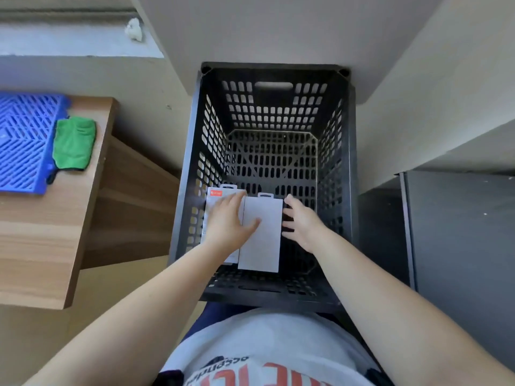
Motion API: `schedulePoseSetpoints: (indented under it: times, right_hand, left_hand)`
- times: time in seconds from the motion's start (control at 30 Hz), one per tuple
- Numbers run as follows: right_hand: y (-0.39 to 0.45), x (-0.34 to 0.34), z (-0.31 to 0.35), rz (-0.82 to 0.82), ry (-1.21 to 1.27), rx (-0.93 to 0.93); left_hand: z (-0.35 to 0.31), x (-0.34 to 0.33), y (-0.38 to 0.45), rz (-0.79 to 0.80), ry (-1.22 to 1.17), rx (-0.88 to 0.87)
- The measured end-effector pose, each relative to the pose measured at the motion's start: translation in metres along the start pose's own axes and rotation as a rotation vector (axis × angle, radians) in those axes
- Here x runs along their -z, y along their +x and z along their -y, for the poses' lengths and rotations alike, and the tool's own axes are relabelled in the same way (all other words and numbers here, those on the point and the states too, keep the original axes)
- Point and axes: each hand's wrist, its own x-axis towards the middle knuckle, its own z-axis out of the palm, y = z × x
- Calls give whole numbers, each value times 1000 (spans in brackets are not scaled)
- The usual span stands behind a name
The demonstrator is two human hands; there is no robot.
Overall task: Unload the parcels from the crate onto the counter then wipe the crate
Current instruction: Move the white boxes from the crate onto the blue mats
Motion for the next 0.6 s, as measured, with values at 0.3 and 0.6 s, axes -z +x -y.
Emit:
schedulePoseSetpoints:
  times: [0.3, 0.6]
  right_hand:
    - [4, 6, -16, 31, 108, -85]
    - [-3, 1, -40, -11, 154, -143]
  left_hand:
    - [15, 15, -3, 176, -1143, 669]
    - [10, 20, -2, 301, -1063, 601]
